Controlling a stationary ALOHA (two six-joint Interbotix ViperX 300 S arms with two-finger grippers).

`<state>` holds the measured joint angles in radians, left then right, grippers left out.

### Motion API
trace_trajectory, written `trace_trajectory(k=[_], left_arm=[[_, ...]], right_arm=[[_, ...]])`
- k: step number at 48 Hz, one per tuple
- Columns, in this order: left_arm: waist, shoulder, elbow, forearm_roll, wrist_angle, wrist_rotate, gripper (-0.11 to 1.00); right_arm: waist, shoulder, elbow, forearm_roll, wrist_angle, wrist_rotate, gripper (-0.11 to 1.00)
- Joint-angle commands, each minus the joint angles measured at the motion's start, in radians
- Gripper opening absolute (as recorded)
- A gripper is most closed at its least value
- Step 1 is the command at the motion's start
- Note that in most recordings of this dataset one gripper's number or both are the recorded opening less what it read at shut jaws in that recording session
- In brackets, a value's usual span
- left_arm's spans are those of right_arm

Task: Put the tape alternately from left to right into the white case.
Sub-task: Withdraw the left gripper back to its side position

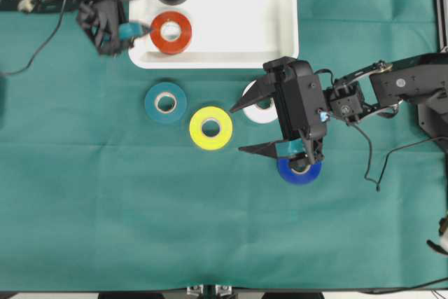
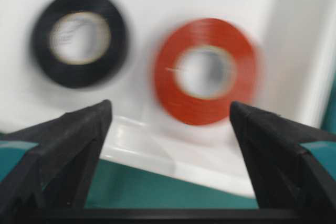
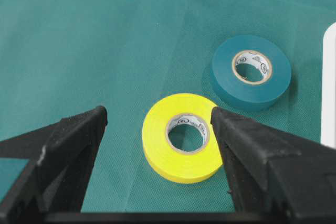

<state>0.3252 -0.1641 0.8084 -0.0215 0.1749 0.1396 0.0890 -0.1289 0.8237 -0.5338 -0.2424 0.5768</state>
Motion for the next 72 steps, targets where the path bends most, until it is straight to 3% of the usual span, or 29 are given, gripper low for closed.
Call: trace_trajectory(k=[1, 12, 39, 49, 61, 72], left_arm=[[-0.061, -0.054, 0.009, -0.002, -0.009, 0.002, 0.69], [-0.199, -0.129, 0.067, -0.002, -0.038, -0.002, 0.68], [-0.385, -0.163, 0.117, -0.005, -0.095, -0.009, 0.68], [-0.423, -0.163, 0.126, -0.005, -0.13, -0.009, 0.68], [-0.428, -0.163, 0.156, -0.006, -0.216, -0.011, 0.68], [-0.428, -0.163, 0.156, -0.006, -0.224, -0.011, 0.68]], right_arm=[[0.003, -0.008, -0.017, 0.002, -0.003, -0.002, 0.84], [0.003, -0.008, -0.018, 0.002, -0.003, -0.002, 0.84], [0.003, -0.008, -0.015, 0.002, -0.003, 0.0, 0.84], [0.003, -0.008, -0.011, 0.002, -0.003, 0.0, 0.84], [0.003, -0.008, -0.008, 0.002, -0.003, 0.0, 0.84], [0.003, -0.008, -0.008, 0.002, -0.003, 0.0, 0.84]])
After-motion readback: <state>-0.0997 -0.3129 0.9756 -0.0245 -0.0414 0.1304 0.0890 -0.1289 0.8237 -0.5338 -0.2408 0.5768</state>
